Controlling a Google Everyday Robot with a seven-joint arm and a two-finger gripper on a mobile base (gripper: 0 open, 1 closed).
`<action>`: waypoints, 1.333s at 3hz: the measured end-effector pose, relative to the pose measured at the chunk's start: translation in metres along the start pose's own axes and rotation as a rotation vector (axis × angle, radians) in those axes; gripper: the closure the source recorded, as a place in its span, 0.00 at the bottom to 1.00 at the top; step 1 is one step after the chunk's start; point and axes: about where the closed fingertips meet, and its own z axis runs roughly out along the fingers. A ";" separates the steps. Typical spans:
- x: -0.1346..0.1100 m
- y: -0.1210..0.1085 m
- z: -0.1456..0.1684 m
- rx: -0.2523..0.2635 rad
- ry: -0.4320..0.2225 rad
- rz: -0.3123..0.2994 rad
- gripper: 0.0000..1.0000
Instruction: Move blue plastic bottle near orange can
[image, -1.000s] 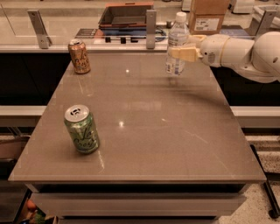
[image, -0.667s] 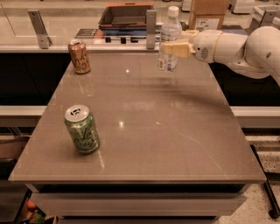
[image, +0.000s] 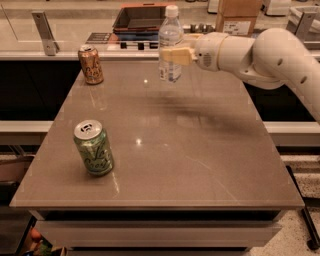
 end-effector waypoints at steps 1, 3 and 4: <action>0.000 0.021 0.026 0.033 0.003 0.002 1.00; -0.006 0.045 0.078 -0.005 -0.039 0.000 1.00; -0.010 0.058 0.101 -0.085 -0.076 0.000 1.00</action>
Offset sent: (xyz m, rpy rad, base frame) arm 0.0133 0.0911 -0.0128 0.0217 -0.0190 -0.0507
